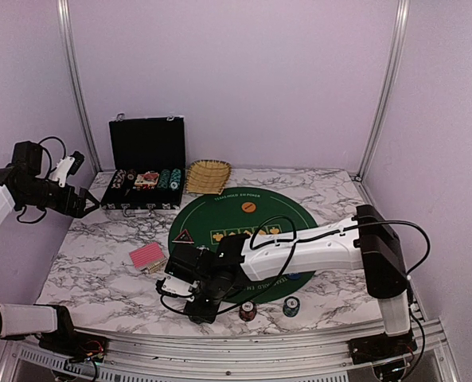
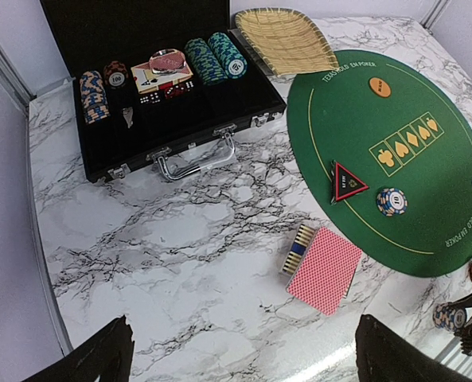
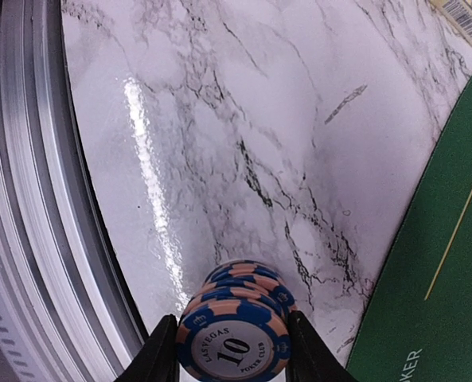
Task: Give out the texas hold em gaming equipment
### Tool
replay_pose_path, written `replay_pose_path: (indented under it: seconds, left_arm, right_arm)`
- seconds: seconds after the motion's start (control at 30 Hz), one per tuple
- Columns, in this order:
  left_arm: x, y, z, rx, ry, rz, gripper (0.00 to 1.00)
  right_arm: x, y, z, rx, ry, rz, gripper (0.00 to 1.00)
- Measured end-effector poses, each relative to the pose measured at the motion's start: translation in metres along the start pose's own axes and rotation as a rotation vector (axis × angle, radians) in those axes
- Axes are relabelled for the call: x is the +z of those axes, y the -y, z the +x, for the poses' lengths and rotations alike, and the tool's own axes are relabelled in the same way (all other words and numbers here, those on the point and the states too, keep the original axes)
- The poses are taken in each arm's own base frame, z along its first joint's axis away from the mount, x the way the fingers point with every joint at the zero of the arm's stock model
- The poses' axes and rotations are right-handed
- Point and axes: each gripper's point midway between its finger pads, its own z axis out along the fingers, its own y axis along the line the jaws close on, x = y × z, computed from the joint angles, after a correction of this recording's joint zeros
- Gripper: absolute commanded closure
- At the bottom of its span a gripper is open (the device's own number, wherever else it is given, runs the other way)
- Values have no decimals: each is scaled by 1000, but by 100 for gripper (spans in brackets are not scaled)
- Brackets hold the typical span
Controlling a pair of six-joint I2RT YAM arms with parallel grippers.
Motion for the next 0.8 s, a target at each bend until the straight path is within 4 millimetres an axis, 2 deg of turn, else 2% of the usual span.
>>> replay_pose_path:
  seconds: [0.3, 0.47, 0.67, 0.8]
  left_arm:
    - [0, 1, 0, 0, 2, 5, 1]
    - [0, 1, -1, 0, 3, 6, 1]
    - [0, 1, -1, 0, 3, 7, 1]
    - [-1, 2, -1, 1, 5, 8, 1]
  right_arm:
    - [0, 2, 0, -1, 2, 6, 93]
    - [-1, 9, -1, 10, 2, 17, 97]
    - [-12, 29, -4, 58, 20, 30, 99]
    - [-30, 54, -11, 118, 59, 48, 100]
